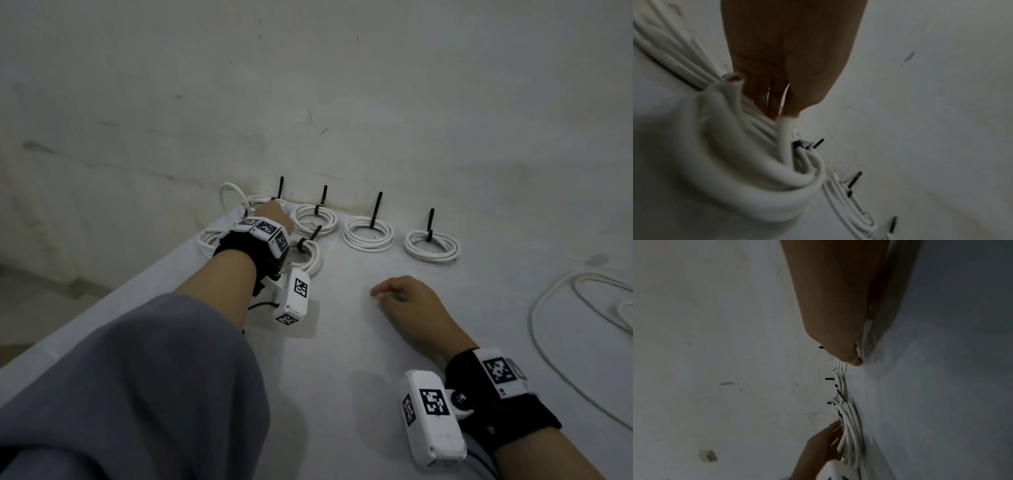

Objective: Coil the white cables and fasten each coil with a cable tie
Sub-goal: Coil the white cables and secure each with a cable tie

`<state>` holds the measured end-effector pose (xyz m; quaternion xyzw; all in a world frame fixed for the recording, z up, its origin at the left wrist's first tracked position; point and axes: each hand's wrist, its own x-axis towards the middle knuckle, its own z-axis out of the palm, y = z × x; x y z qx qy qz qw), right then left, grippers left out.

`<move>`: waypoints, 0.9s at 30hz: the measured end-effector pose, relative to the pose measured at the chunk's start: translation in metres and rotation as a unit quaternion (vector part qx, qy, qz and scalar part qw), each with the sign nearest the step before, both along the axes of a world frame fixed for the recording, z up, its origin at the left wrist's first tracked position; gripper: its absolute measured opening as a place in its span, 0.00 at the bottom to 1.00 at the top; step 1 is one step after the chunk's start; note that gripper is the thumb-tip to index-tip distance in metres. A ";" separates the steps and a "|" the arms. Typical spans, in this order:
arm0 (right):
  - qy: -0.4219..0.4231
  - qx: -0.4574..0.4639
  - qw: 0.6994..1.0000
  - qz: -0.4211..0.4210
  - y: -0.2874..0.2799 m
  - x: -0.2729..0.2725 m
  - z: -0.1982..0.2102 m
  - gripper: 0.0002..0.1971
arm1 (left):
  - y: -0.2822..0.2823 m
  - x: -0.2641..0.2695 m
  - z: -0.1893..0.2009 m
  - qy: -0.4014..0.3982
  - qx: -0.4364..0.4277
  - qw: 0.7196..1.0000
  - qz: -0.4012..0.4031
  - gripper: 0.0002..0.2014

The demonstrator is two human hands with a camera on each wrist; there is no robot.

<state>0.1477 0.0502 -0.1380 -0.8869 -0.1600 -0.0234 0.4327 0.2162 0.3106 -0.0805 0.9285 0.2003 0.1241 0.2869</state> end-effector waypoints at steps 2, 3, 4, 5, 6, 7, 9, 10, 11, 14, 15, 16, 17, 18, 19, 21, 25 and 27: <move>-0.013 -0.011 1.000 -0.005 0.007 0.005 0.009 0.07 | 0.007 -0.006 0.016 -0.058 -0.041 0.996 -0.047 0.11; -0.030 -0.009 1.000 -0.004 0.013 0.008 0.016 0.07 | 0.012 -0.013 0.026 -0.088 -0.050 0.993 -0.067 0.10; -0.048 -0.005 0.999 0.001 0.020 0.010 0.024 0.07 | 0.021 -0.017 0.035 -0.127 -0.042 0.987 -0.084 0.10; -0.064 -0.002 0.998 0.010 0.028 0.011 0.034 0.07 | 0.030 -0.025 0.044 -0.146 -0.020 0.985 -0.093 0.10; -0.076 -0.003 0.997 0.025 0.039 0.012 0.044 0.07 | 0.040 -0.032 0.050 -0.163 0.011 0.981 -0.103 0.11; -0.084 -0.009 0.995 0.044 0.050 0.013 0.054 0.07 | 0.051 -0.038 0.055 -0.166 0.045 0.979 -0.113 0.11; -0.100 -0.031 0.992 0.073 0.077 0.018 0.071 0.08 | 0.077 -0.041 0.057 -0.134 0.111 0.976 -0.131 0.14; -0.106 -0.041 0.990 0.083 0.092 0.023 0.078 0.08 | 0.089 -0.040 0.055 -0.098 0.140 0.976 -0.135 0.17; -0.108 -0.045 0.989 0.094 0.106 0.028 0.083 0.08 | 0.098 -0.040 0.051 -0.057 0.159 0.976 -0.141 0.19; -0.098 -0.047 0.986 0.123 0.145 0.047 0.090 0.09 | 0.110 -0.036 0.042 0.011 0.185 0.967 -0.174 0.27; -0.093 -0.058 0.986 0.128 0.156 0.052 0.090 0.09 | 0.113 -0.034 0.039 0.015 0.187 0.965 -0.185 0.28; -0.089 -0.071 0.984 0.135 0.167 0.058 0.089 0.10 | 0.116 -0.033 0.036 0.013 0.188 0.963 -0.195 0.28; -0.085 -0.087 0.982 0.144 0.176 0.062 0.088 0.11 | 0.118 -0.031 0.035 0.006 0.188 0.962 -0.199 0.26; -0.082 -0.103 0.980 0.151 0.186 0.066 0.087 0.12 | 0.122 -0.030 0.034 -0.007 0.188 0.961 -0.201 0.23; -0.083 -0.117 0.977 0.157 0.196 0.070 0.086 0.14 | 0.126 -0.030 0.033 -0.022 0.187 0.962 -0.199 0.21; -0.087 -0.132 0.973 0.169 0.208 0.074 0.086 0.16 | 0.127 -0.033 0.034 -0.055 0.189 0.959 -0.202 0.17; -0.092 -0.171 0.952 0.236 0.227 0.082 0.088 0.13 | 0.134 -0.046 0.037 -0.070 0.194 0.952 -0.227 0.13; -0.096 -0.195 0.940 0.262 0.232 0.084 0.089 0.11 | 0.139 -0.054 0.035 -0.054 0.179 0.955 -0.231 0.10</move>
